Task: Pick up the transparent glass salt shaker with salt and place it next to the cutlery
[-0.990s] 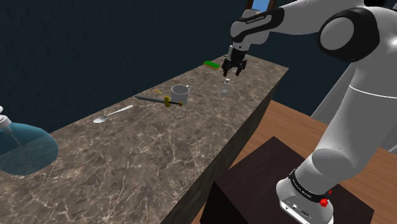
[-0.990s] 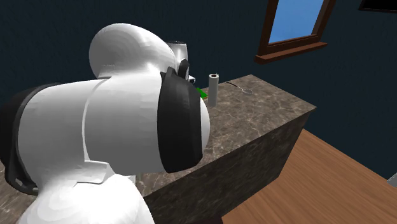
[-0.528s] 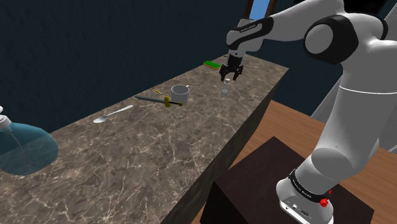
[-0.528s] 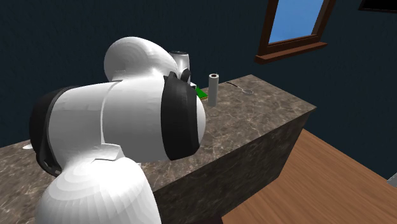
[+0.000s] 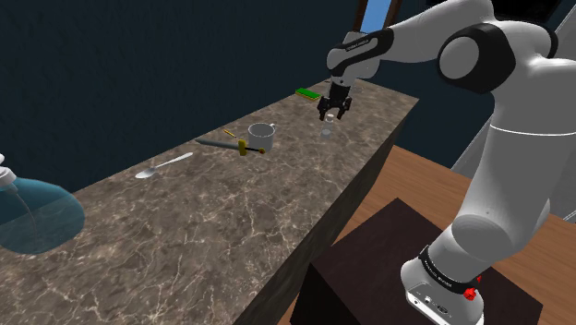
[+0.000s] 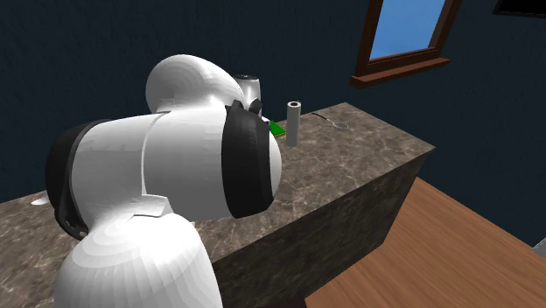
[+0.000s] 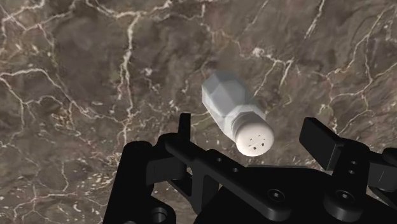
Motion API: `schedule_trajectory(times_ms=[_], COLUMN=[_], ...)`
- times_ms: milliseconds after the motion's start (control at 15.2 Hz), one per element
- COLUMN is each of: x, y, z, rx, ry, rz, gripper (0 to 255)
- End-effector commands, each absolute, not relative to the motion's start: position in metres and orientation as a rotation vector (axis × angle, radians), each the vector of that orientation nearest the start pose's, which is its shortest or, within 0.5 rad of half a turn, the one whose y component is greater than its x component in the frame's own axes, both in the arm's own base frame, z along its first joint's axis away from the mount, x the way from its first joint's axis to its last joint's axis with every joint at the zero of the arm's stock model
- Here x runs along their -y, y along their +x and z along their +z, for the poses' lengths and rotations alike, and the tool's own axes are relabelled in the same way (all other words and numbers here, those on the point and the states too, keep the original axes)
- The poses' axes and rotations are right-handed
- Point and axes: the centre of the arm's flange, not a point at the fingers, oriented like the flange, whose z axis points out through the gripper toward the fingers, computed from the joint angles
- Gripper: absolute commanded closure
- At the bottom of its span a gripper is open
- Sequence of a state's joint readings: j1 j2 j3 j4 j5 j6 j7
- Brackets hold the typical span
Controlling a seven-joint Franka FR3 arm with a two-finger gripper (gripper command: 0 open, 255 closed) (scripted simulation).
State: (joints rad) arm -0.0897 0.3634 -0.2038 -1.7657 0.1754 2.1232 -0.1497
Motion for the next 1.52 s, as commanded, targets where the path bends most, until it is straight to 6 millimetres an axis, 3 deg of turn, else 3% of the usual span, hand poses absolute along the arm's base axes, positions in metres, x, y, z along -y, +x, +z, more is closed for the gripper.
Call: schedule_trajectory(times_ms=[0, 66, 132, 726, 1452], x=[0.169, 0.169, 0.169, 0.169, 0.169], y=[0.624, 0.624, 0.624, 0.624, 0.624], z=[0.362, 0.362, 0.362, 0.362, 0.421], rx=[-0.341, -0.341, -0.341, -0.341, -0.341], ry=[-3.048, -3.048, -3.048, -3.048, -3.048], rz=[-0.032, -0.032, -0.032, -0.032, -0.032], gripper=[0, 0, 255, 255, 255])
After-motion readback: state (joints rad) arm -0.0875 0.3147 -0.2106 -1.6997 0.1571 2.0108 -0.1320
